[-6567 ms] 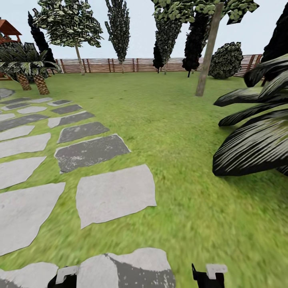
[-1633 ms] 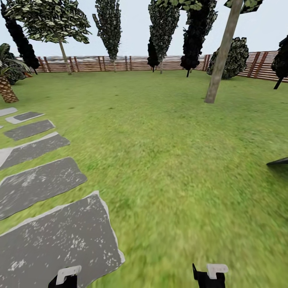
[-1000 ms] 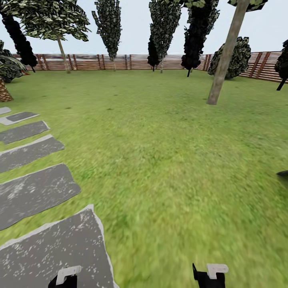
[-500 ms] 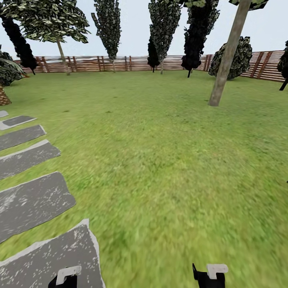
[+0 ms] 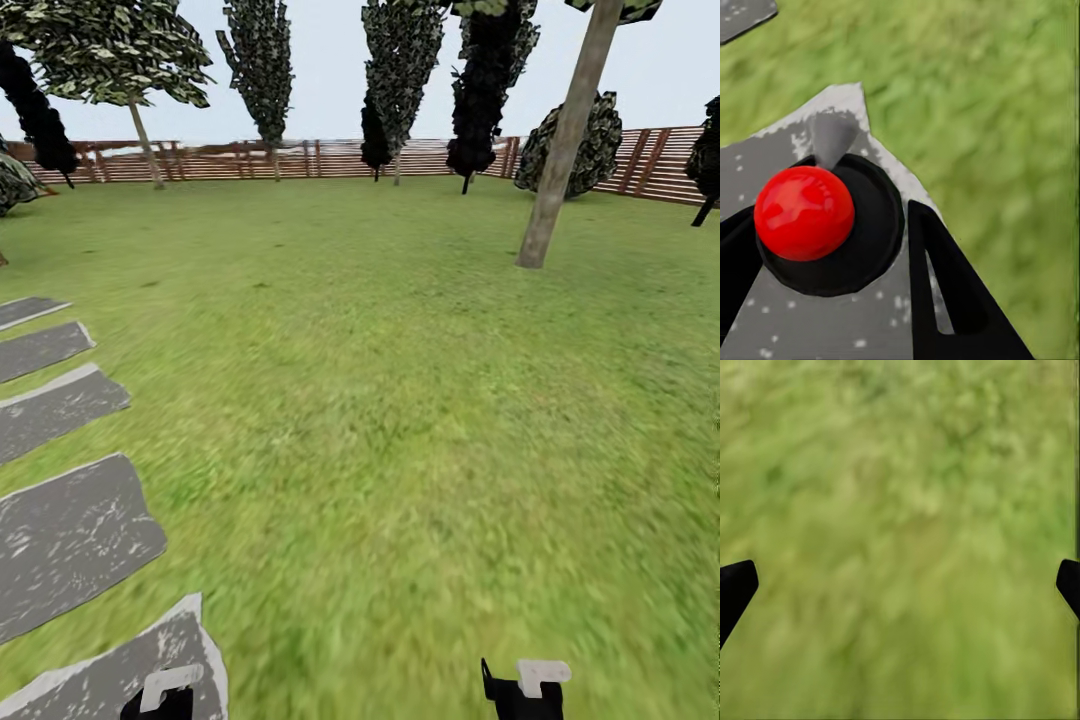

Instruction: In the garden, pick up the pesticide atomizer on the floor and spray pesticide onto both trees until each tree trunk is fully covered.

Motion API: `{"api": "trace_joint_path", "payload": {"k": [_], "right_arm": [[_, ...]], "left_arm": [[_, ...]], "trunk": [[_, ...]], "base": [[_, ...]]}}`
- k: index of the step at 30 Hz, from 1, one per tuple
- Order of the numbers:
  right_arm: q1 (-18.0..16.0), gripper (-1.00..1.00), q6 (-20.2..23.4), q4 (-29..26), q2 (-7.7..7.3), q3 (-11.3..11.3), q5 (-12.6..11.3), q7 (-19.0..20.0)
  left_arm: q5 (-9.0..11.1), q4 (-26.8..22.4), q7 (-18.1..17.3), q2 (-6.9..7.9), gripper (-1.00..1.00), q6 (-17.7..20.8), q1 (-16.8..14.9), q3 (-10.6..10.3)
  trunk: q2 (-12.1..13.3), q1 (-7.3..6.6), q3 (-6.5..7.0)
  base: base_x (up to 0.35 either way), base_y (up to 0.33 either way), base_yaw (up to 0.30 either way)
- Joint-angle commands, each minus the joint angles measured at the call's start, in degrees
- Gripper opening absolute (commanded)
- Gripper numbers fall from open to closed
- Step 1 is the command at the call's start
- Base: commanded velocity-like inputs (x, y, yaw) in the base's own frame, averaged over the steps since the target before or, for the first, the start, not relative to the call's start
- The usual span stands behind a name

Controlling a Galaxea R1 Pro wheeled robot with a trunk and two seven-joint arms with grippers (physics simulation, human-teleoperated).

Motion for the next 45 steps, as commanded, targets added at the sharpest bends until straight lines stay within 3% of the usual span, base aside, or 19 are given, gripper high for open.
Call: {"api": "trace_joint_path", "payload": {"k": [1,19,45], "right_arm": [[-0.04,1.00,-0.15,0.04,0.02,0.04,0.07,-0.18],[-0.04,1.00,-0.15,0.06,0.03,0.06,0.07,-0.18],[-0.04,1.00,-0.17,-0.02,-0.05,0.04,0.02,-0.15]], "left_arm": [[0.09,0.03,0.01,0.00,-1.00,-0.18,-0.02,0.02],[0.04,0.03,0.01,0.00,-1.00,-0.18,-0.02,0.02],[0.04,0.02,0.01,0.00,-1.00,-0.18,-0.02,0.02]], "trunk": [[-0.02,0.03,-0.05],[-0.02,0.03,-0.05],[-0.02,0.03,-0.05]], "base": [[0.337,0.000,-0.253],[0.337,0.000,-0.230],[0.338,0.000,-0.009]]}}
